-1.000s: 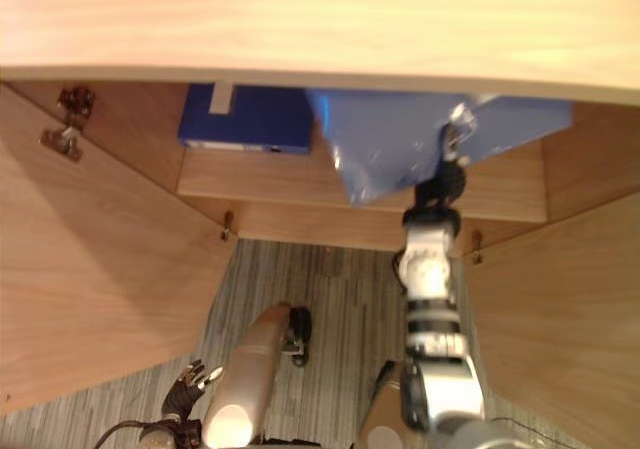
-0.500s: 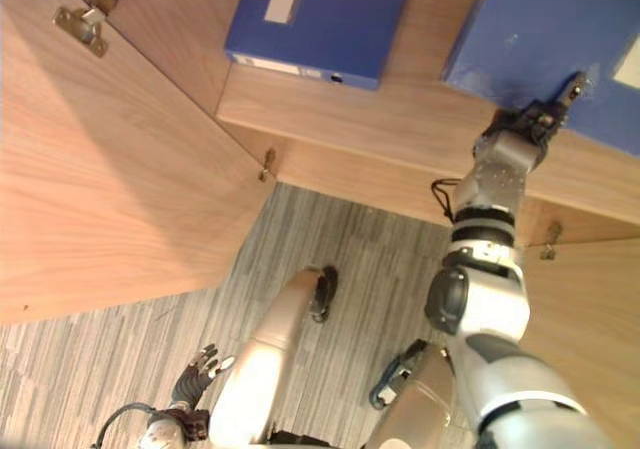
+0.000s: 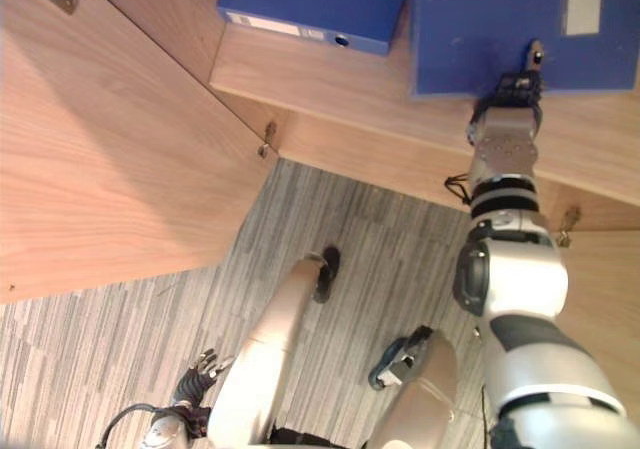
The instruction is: Walk over to the cabinet, pick up the folder, carry it to the office cabinet, place the folder inside the office cabinet, then close the office cabinet door
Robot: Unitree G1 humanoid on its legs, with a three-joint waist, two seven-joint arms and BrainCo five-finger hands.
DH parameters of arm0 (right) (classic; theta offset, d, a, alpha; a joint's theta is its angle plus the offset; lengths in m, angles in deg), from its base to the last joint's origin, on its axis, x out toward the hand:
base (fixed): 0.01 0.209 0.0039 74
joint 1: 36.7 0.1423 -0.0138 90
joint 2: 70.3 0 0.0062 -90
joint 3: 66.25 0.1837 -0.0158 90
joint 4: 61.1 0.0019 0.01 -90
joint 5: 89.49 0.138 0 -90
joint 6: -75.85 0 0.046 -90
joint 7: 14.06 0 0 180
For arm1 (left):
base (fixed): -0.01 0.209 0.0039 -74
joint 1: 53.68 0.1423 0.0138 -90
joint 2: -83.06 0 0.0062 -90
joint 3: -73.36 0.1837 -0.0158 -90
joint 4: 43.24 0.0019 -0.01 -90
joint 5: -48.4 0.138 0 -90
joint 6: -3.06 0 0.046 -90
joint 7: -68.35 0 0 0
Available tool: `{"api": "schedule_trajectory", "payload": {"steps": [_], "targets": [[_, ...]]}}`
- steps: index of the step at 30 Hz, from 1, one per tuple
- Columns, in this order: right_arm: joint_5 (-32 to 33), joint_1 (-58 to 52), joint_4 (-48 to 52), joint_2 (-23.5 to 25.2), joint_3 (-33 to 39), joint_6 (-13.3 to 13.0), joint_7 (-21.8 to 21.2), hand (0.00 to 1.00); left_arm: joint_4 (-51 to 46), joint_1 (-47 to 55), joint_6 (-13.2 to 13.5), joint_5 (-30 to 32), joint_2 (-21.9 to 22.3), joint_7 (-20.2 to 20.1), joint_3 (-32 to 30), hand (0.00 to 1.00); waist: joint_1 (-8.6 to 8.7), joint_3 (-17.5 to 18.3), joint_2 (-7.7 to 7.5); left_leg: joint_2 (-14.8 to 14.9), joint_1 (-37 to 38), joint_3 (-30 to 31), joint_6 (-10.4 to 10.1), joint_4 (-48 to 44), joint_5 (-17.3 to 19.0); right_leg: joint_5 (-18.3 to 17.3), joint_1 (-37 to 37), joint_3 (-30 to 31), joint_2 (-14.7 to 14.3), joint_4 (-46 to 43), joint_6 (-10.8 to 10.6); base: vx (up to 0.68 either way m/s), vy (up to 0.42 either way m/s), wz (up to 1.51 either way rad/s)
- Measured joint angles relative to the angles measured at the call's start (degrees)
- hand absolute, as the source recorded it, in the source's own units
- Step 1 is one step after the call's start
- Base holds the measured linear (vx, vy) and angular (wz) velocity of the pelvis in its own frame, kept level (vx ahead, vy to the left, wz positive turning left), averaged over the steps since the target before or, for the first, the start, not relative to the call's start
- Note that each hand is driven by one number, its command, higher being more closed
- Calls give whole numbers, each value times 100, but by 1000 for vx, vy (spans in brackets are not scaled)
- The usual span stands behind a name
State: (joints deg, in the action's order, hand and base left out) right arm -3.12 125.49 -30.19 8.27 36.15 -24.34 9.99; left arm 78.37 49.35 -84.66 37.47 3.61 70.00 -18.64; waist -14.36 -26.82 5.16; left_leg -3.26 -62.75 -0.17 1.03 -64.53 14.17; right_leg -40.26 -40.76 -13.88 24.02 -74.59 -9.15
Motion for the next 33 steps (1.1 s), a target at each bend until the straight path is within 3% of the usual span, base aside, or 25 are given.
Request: {"api": "schedule_trajectory", "payload": {"steps": [5, 17, 18, 29, 31, 33], "targets": [[36, 28, -42, 17, 126, -195, 108, 100, 105, -81, -17, -17, 98, 140, -161, 0, -9, -3, -6, -8, -2, 9, -8, 37, -55, 0, -13, -1, 1, -16, 0, -3, -6, 2], [700, 32, 495, 73, 1032, -1152, 64, 100, 180, -85, 15, -16, 95, 179, -182, 0, 59, -11, -29, -98, 88, 34, -45, 381, -330, 2, -2, -13, 10, 114, 2, -12, -13, 4], [713, 32, 538, 78, 1122, -1198, 65, 0, 198, -85, 19, -12, 93, 179, -188, 0, 76, -7, -37, -99, 98, 30, -51, 428, -360, 2, -3, -14, 8, 143, 3, 0, 0, 0], [687, 37, 889, 83, 1234, -1348, 2, 0, 290, -85, 49, -34, 85, 243, -277, 0, 168, 35, -133, -104, 148, 87, -74, 554, -429, 4, 74, -144, -3, 228, 5, 2, -9, 2], [386, 37, 878, 80, 1168, -1189, 14, 0, 311, -84, 59, -34, 85, 251, -296, 0, 198, 37, -143, -94, 190, 84, -79, 578, -432, 9, 107, -143, -9, 250, 13, -9, -3, -2], [-461, 39, 852, 46, 810, -802, 17, 0, 391, -88, 102, -38, 88, 269, -350, 0, 264, 37, -160, -40, 203, 85, -88, 613, -453, 45, 100, -144, -61, 299, 72, -24, -2, -10]]}}
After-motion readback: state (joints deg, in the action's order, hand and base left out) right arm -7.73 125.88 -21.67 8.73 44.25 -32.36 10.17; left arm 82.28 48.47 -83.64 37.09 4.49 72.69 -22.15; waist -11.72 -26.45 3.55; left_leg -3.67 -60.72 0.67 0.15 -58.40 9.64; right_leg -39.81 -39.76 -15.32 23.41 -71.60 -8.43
